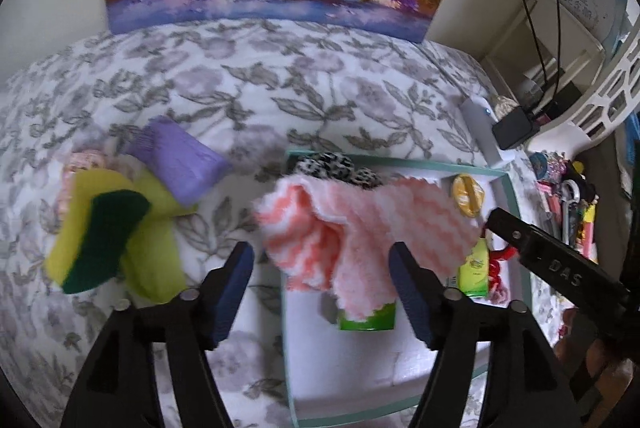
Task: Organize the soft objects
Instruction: 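Carry the puff and pink towel over the tray and open both tools, then move both tools back from the tray toward the yellow-green sponge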
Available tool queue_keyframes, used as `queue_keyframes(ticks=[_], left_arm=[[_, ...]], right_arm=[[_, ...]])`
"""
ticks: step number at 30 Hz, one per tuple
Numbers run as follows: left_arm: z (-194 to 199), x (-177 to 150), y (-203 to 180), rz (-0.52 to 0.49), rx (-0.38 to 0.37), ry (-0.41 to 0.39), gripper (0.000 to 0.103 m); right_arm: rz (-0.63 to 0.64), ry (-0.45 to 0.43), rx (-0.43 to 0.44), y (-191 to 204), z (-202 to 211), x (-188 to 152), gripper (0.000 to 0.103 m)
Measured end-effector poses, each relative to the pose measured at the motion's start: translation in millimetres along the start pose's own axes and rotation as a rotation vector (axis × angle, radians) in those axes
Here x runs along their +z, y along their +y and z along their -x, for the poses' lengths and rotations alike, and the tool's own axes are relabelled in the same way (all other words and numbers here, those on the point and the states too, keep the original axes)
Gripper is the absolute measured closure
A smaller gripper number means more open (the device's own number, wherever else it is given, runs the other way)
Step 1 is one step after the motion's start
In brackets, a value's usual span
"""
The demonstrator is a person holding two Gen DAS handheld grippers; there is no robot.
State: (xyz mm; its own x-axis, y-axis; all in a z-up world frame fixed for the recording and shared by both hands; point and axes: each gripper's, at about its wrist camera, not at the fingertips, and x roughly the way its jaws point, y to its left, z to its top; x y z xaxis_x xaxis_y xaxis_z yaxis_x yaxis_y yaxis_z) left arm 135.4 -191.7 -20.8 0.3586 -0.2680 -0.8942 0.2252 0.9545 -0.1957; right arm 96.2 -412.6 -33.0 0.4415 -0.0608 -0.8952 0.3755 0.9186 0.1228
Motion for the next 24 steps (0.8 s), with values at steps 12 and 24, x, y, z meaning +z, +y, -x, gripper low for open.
queue_keyframes(ticks=[12,24], left_arm=[[19.8,0.3,27.8,0.091,0.118,-0.067,0.008],[37.1,1.3,49.5,0.142,0.192,-0.128,0.001]], right_arm=[[0.038,-0.031,0.011,11.3,24.4,-5.7,0.012],[0.053,-0.039,0.017,17.4,31.4,-9.8,0.000]])
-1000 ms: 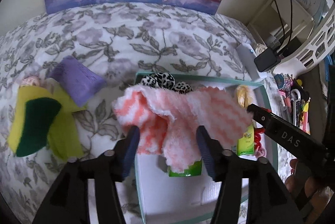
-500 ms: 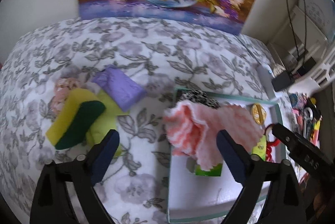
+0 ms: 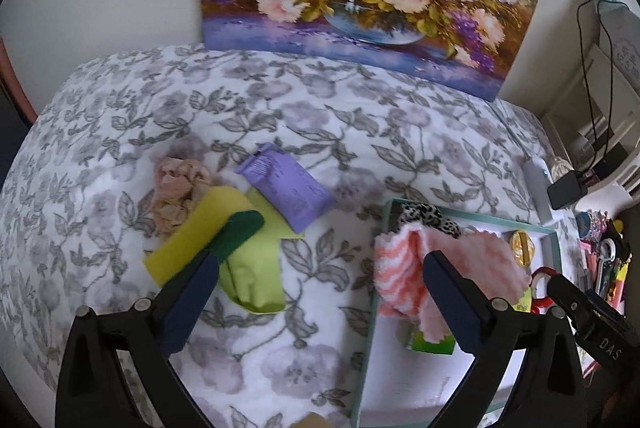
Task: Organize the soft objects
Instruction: 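Move both tools back from the tray toward the yellow-green sponge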
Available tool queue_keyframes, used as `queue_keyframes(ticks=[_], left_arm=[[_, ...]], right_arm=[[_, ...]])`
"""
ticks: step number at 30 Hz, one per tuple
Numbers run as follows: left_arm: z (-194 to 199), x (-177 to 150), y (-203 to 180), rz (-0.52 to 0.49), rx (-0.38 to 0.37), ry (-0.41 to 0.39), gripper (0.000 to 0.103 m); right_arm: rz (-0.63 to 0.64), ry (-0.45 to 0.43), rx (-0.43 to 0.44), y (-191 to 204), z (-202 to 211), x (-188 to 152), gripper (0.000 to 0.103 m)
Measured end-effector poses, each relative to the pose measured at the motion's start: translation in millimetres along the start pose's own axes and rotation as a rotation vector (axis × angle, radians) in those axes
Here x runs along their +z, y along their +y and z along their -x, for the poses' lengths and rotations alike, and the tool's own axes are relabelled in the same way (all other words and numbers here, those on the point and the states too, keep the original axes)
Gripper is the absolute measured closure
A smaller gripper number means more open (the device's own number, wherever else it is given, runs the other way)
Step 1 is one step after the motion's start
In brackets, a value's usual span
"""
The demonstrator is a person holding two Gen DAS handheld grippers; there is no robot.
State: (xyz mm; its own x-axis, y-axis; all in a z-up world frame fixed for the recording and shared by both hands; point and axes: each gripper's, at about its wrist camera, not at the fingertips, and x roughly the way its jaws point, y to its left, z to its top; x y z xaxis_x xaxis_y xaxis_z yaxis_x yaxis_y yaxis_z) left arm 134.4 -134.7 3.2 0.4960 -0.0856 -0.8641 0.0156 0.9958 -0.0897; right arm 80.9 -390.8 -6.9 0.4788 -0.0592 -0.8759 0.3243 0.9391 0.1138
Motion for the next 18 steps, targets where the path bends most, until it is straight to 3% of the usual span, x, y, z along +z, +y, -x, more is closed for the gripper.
queue_keyframes(ticks=[12,18], left_arm=[[17.0,7.3,28.4,0.006,0.087,-0.050,0.001],[25.3,13.1,54.6,0.060,0.108,-0.076,0.001]], right_arm=[[0.049,0.005,-0.008,18.0,1.4,-6.5,0.000],[0.113,-0.002,0.008,42.0,4.9,-10.9,0.000]])
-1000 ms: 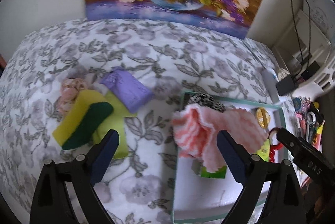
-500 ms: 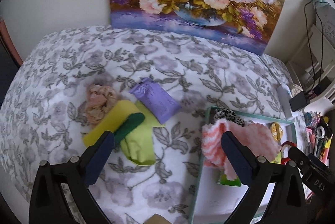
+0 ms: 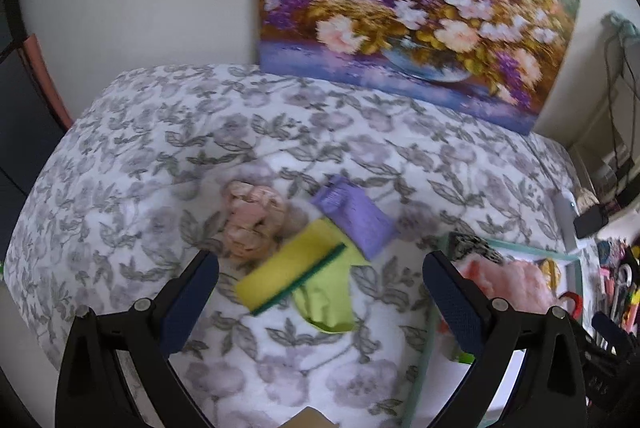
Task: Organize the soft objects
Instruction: 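Move both tools back from the tray toward the yellow-green sponge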
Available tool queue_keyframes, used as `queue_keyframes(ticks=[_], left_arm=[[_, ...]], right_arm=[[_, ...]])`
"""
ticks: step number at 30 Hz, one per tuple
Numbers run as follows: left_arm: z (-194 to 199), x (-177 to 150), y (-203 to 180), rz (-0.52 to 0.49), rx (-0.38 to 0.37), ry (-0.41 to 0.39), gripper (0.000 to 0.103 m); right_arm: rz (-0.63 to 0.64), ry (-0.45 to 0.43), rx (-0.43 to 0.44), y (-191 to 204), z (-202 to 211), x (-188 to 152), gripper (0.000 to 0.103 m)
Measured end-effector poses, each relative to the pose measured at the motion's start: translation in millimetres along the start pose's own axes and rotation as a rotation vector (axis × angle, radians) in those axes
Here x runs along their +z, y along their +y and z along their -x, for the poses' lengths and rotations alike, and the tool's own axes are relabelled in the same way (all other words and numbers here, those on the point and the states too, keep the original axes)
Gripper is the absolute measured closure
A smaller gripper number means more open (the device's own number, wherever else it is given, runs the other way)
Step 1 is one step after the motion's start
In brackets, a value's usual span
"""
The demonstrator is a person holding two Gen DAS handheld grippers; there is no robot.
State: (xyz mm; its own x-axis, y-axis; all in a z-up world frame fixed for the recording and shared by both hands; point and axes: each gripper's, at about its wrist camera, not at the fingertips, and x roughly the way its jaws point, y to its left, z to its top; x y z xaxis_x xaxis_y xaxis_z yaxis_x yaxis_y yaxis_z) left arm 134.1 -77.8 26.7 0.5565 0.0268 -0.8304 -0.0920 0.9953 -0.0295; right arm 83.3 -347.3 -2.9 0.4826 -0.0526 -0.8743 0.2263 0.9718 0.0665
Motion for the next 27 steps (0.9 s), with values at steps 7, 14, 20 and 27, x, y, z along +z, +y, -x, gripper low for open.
queue_keyframes(ticks=[7,14,20,27], left_arm=[[-5.1,4.9,39.2,0.059,0.086,0.010,0.001],[-9.9,3.6,77.5,0.169,0.069,0.036,0.001],[-11.4,2.0,95.2,0.200,0.069,0.045,0.001],[-29.7,-3.0,98.2,0.196,0.058,0.107,0.001]], right_arm=[[0.058,-0.010,0.046,39.3,5.0,-4.6,0.000],[0.133,0.001,0.128,87.3,4.6,-13.3,0.000],[0.172,0.015,0.176,119.9,-1.0,-18.6,0.000],[0.222,0.023,0.225,155.8,-13.4,-20.6,0.000]])
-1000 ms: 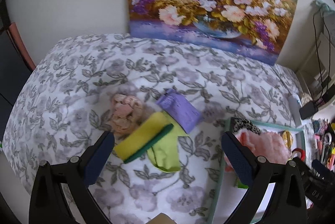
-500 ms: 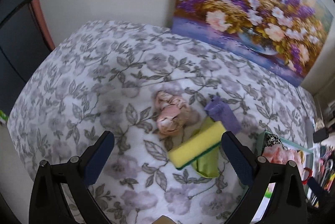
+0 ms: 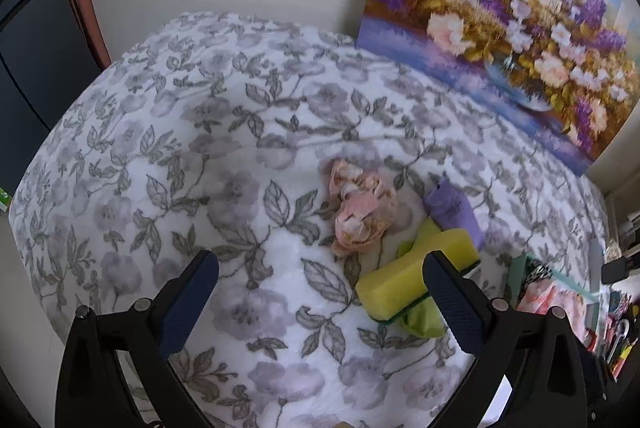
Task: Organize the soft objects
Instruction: 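Move both tools back from the tray toward the yellow-green sponge, then close the left tool on the yellow-green sponge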
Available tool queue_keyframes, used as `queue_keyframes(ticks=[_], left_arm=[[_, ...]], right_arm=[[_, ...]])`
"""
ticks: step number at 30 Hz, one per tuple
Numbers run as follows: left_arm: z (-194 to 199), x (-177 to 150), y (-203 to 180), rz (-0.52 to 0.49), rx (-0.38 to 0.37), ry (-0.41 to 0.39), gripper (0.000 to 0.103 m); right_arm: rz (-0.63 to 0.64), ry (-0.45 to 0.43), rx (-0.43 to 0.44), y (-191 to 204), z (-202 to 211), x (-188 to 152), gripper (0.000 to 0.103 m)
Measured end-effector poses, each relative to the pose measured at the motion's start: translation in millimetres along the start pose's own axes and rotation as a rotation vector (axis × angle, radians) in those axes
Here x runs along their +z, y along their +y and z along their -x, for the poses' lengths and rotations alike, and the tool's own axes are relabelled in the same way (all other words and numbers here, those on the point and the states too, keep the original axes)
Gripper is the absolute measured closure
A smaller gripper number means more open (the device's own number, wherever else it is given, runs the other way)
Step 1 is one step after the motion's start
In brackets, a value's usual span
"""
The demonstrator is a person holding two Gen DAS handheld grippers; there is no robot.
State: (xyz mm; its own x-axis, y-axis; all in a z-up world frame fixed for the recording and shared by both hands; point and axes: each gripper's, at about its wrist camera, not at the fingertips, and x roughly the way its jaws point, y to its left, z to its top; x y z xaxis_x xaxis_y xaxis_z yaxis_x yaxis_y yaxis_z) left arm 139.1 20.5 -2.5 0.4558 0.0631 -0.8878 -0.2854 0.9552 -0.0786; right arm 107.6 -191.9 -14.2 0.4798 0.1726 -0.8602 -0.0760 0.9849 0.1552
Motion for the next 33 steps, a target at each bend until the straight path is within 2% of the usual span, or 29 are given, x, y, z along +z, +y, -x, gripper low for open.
queue_keyframes(ticks=[4,7,12,17,23,30,31,33], left_arm=[[-11.6,-3.0,-3.1,-0.010,0.002,0.039,0.001],[-15.7,-3.4,-5.3,-0.013,-0.025,0.055,0.001],[-29.6,-6.5,-15.4,-0.041,-0.064,0.106,0.001],[-45.8,-12.0,-22.7,-0.053,-0.087,0.158,0.001],[-53.8,-13.6,-29.1,-0.057,-0.149,0.162,0.001],[-54.7,-12.3,-36.6,-0.101,-0.157,0.145,0.002],[-56.7,-12.8,-35.8,-0.095,-0.175,0.155,0.004],[-60.3,-13.9,-34.3,-0.076,-0.222,0.179,0.020]], right_arm=[[0.006,0.033,0.038,9.1,-22.3,0.4,0.001],[0.014,0.052,0.050,12.1,-34.7,-0.4,0.004],[0.017,0.064,0.043,10.9,-44.9,-1.1,0.011],[0.017,0.078,0.029,7.4,-50.4,-1.3,0.011],[0.017,0.092,0.025,5.4,-54.7,-2.8,0.016],[0.019,0.093,0.019,5.6,-55.2,-3.1,0.016],[0.019,0.094,0.020,5.6,-55.2,-3.1,0.016],[0.023,0.096,0.017,6.1,-55.3,-3.1,0.016]])
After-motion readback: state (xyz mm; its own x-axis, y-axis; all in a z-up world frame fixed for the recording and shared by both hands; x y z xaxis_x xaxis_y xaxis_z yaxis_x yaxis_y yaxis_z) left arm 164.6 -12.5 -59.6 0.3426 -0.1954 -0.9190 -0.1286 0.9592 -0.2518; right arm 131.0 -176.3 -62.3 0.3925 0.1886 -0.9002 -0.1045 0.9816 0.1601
